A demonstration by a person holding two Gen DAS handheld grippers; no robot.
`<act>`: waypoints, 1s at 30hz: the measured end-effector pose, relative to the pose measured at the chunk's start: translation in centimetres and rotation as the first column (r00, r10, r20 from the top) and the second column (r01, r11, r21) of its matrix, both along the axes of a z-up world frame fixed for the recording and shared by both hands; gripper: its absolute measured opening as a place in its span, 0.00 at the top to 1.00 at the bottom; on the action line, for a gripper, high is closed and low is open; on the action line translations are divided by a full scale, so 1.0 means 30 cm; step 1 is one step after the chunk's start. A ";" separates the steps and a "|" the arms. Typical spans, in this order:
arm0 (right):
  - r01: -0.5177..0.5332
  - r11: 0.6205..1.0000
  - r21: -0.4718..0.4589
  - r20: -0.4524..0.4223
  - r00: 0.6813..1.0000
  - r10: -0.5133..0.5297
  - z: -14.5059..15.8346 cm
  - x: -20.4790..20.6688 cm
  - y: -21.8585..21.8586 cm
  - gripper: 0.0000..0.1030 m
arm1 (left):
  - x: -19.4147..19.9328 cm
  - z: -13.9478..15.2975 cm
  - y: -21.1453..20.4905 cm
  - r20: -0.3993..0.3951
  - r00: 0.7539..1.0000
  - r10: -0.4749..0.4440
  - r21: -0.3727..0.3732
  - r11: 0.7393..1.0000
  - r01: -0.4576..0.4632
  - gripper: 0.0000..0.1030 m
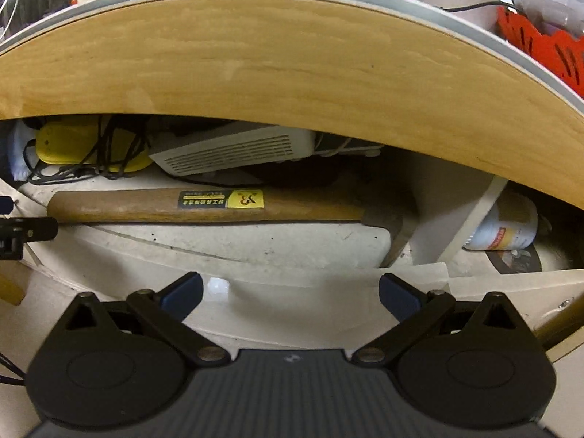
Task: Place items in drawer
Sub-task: 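Move both grippers down toward the drawer front, rolling them sideways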
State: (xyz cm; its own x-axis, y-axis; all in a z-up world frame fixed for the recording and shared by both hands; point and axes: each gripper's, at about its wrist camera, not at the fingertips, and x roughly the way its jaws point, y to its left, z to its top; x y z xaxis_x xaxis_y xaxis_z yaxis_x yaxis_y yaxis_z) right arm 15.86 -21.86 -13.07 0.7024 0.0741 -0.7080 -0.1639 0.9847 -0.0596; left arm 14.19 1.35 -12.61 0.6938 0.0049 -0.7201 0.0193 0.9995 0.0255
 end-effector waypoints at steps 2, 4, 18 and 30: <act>0.003 1.000 0.003 0.000 1.000 -0.003 0.000 0.001 -0.002 0.00 | 0.005 -0.005 0.001 0.001 1.000 0.007 -0.006 1.000 -0.007 0.13; 0.005 1.000 0.006 0.001 1.000 -0.005 -0.001 0.002 -0.004 0.00 | 0.009 -0.011 0.003 0.003 1.000 0.014 -0.012 1.000 -0.014 0.13; 0.001 1.000 0.005 0.004 1.000 -0.001 -0.007 -0.002 -0.004 0.00 | -0.012 0.004 0.034 0.012 0.999 0.041 -0.046 0.998 -0.040 0.13; -0.115 0.987 -0.114 0.018 0.993 0.118 -0.005 -0.009 0.031 0.00 | -0.022 0.003 -0.046 -0.016 0.989 -0.148 0.201 0.968 0.148 0.13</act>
